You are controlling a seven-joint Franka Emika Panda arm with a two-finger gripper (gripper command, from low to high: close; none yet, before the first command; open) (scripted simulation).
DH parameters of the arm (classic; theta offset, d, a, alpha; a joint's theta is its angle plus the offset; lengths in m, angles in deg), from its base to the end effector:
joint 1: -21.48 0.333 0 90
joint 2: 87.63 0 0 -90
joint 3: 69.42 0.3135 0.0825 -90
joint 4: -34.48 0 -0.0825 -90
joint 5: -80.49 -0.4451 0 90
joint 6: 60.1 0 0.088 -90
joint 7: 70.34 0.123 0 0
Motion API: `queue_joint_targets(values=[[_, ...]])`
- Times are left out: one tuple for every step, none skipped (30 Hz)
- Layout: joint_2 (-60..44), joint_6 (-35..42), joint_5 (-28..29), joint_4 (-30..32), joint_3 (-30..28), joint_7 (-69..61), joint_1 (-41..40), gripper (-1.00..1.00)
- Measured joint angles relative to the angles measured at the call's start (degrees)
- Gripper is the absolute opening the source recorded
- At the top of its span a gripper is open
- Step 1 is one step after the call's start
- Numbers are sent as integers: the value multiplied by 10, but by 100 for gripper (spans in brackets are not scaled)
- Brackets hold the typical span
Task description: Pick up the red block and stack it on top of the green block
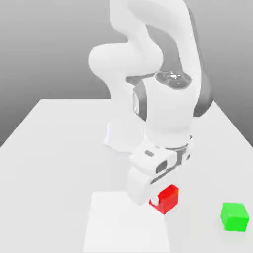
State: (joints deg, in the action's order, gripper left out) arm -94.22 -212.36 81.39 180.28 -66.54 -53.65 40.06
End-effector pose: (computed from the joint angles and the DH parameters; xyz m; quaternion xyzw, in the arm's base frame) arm 0.4510 0.1786 0.1557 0.9988 0.0484 -0.0007 0.0011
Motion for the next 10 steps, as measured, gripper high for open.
queue_joint_targets(values=[[-4,11,3,-14,14,12,17,-100],[-8,21,6,-29,27,23,33,-100],[-23,23,12,-45,38,37,50,-100],[-44,15,20,-59,44,48,63,-100],[-66,1,27,-66,45,56,72,-100],[-87,-15,33,-70,43,62,78,-100],[-105,-31,39,-73,40,67,83,100],[-105,-31,39,-73,40,67,83,100],[-105,-31,39,-73,40,67,83,100],[-105,-31,39,-73,40,67,83,100]])
